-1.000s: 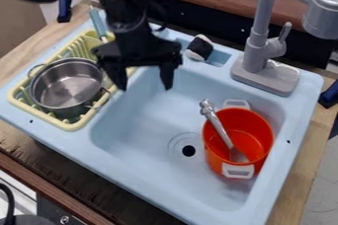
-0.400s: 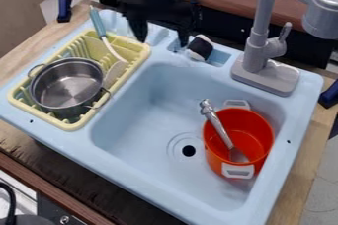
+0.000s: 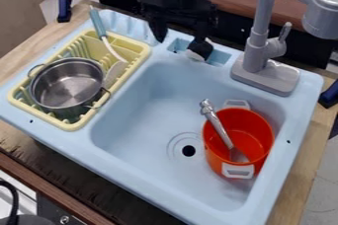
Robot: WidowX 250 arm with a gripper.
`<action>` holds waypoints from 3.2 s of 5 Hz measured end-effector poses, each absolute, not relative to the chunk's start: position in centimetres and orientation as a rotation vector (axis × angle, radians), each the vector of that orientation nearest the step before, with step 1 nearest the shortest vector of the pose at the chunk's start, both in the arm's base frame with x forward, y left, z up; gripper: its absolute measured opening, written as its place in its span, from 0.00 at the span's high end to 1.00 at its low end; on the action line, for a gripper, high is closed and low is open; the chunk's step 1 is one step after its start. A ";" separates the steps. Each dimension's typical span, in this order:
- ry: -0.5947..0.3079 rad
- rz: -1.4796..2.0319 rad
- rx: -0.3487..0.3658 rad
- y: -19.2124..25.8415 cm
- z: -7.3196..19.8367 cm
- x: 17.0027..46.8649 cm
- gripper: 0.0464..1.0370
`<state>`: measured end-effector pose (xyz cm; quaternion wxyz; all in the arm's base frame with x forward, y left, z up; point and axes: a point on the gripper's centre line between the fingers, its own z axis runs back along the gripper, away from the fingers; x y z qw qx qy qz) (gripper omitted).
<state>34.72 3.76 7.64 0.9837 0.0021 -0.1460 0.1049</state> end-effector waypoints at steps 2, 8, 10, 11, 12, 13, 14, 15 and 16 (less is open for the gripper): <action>-0.315 0.222 0.063 2.7 5.9 36.6 0.04; -0.325 0.372 0.102 3.4 6.0 34.5 0.54; -0.271 0.348 0.007 2.8 8.5 29.7 0.54; -0.248 0.286 -0.049 -0.2 8.3 28.2 0.54; -0.218 0.219 -0.078 -3.2 7.8 27.5 0.54; -0.201 0.196 -0.048 -5.4 5.7 26.9 0.54; -0.223 0.144 -0.061 -7.4 4.7 26.5 0.54; -0.235 0.120 -0.095 -8.4 4.2 26.5 0.54; -0.247 0.128 -0.117 -8.4 4.1 26.6 0.48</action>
